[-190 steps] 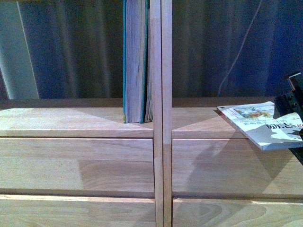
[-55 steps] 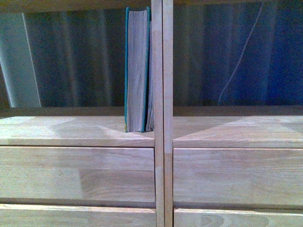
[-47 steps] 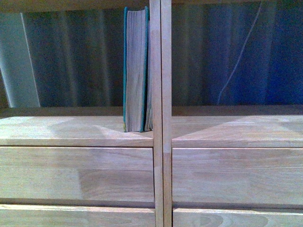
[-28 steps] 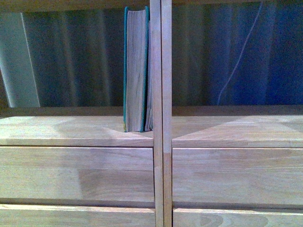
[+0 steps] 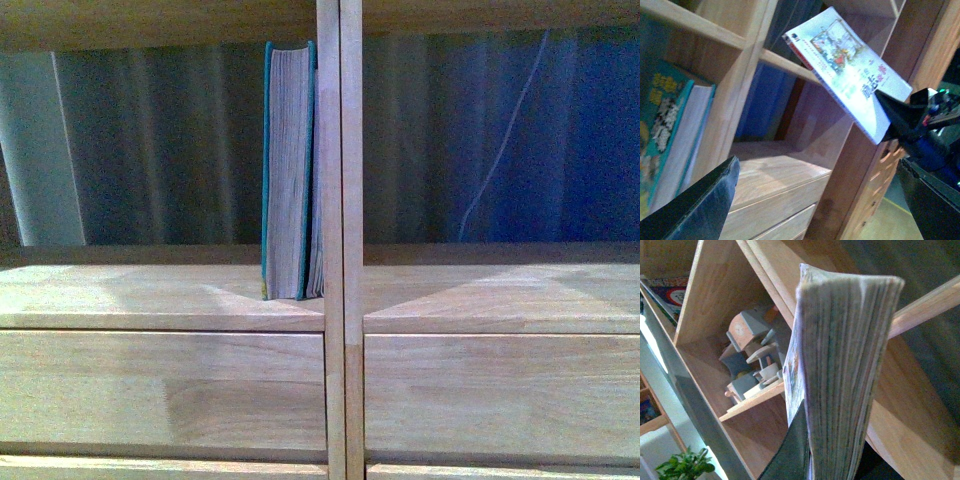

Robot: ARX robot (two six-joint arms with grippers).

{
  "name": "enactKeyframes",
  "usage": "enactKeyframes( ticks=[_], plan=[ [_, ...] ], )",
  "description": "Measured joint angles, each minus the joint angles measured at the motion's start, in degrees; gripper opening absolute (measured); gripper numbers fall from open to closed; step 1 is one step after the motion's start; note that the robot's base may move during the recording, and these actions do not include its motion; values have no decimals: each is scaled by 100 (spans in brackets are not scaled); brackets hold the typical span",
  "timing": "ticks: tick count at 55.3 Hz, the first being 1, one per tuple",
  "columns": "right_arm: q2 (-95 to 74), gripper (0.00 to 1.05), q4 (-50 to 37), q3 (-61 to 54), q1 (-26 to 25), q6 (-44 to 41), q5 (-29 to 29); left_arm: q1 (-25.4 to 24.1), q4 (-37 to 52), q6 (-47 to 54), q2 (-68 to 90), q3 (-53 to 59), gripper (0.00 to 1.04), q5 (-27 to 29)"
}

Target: Organize books on shelf

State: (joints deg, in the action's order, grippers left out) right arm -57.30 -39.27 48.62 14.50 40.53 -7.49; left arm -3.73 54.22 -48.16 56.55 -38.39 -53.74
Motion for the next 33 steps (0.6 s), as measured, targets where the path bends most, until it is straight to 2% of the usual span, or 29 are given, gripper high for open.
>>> enactKeyframes(
  ticks=[10, 20, 33],
  plan=[
    [-37, 7, -81, 74, 498, 4, 162, 531, 730, -898, 363, -256, 97, 579],
    [-37, 7, -94, 70, 979, 68, 264, 907, 1777, -1764, 815, -479, 97, 874],
    [70, 7, -15, 70, 1235, 68, 319, 1121, 2009, -1947, 1161, -813, 97, 1058]
  ],
)
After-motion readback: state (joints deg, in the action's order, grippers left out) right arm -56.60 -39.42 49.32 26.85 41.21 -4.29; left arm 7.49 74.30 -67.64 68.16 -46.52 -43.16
